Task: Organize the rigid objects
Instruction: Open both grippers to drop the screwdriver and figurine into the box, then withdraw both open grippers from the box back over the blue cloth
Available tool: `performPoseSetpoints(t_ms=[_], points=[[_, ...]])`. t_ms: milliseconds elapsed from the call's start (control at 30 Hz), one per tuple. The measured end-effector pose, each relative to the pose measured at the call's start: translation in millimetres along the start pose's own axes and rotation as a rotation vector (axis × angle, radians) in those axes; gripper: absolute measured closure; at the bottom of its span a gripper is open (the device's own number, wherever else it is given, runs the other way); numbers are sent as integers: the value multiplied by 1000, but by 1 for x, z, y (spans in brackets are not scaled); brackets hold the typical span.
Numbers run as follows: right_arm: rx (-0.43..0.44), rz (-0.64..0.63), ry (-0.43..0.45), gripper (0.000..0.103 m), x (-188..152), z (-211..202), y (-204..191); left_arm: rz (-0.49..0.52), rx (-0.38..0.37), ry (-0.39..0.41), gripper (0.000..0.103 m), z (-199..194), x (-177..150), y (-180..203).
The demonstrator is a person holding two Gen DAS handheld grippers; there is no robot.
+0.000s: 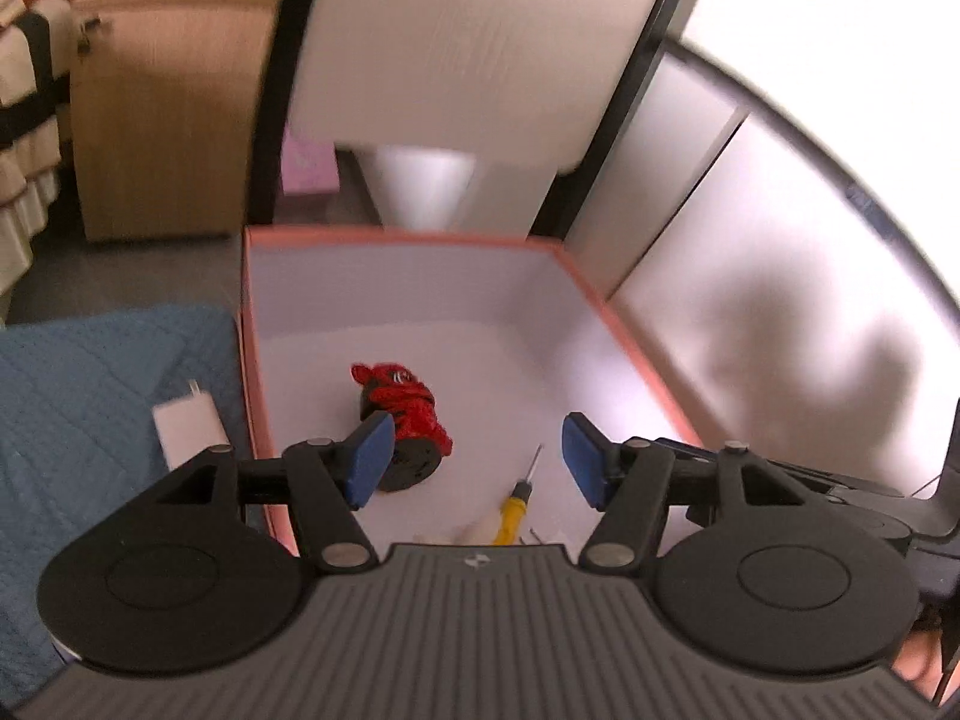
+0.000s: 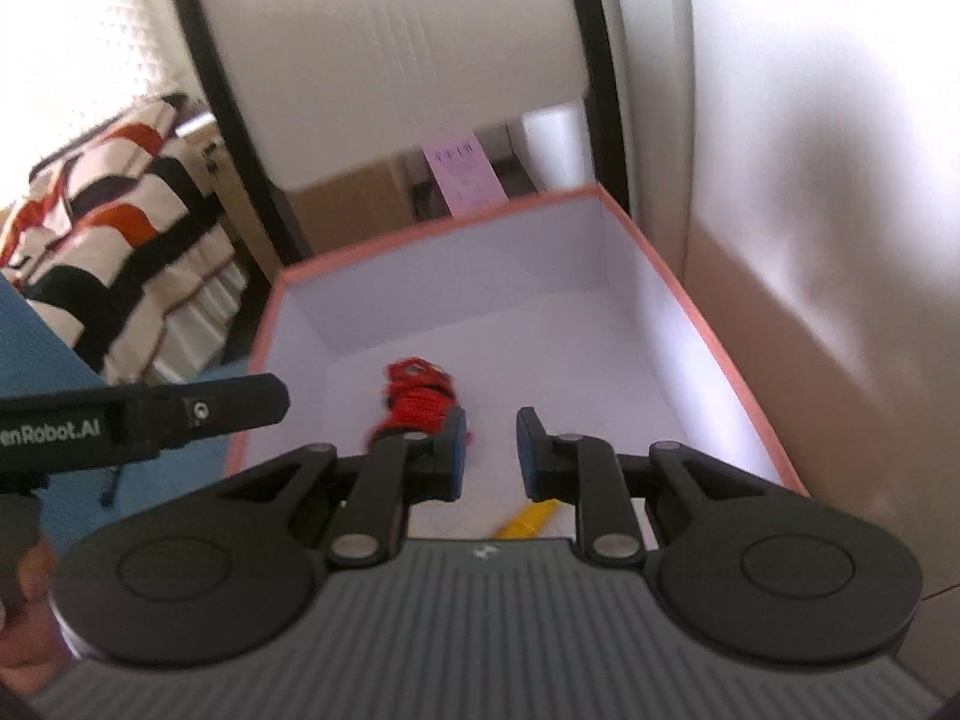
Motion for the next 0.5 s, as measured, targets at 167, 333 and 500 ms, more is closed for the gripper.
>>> performPoseSetpoints(t_ms=[167,333,500], points=[[30,-40,69,80,4,-26,-28,19,-10,90,35,-43,-1,-1],[57,-98,105,80,-6,-43,-61,11,31,152,36,-79,-14,-14],[89,-114,115,80,-16,-57,-83,-17,60,197,36,-113,-24,-33]])
Point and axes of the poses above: each gripper's, at about its wrist camera, not at the fingertips, and z roughly the way its jaws point, y to its right, x to its top, the point moved 4 cm from there along z, roughly the way its jaws point, and after that the axes turned 7 degrees about -x, right-handed, at the moved point
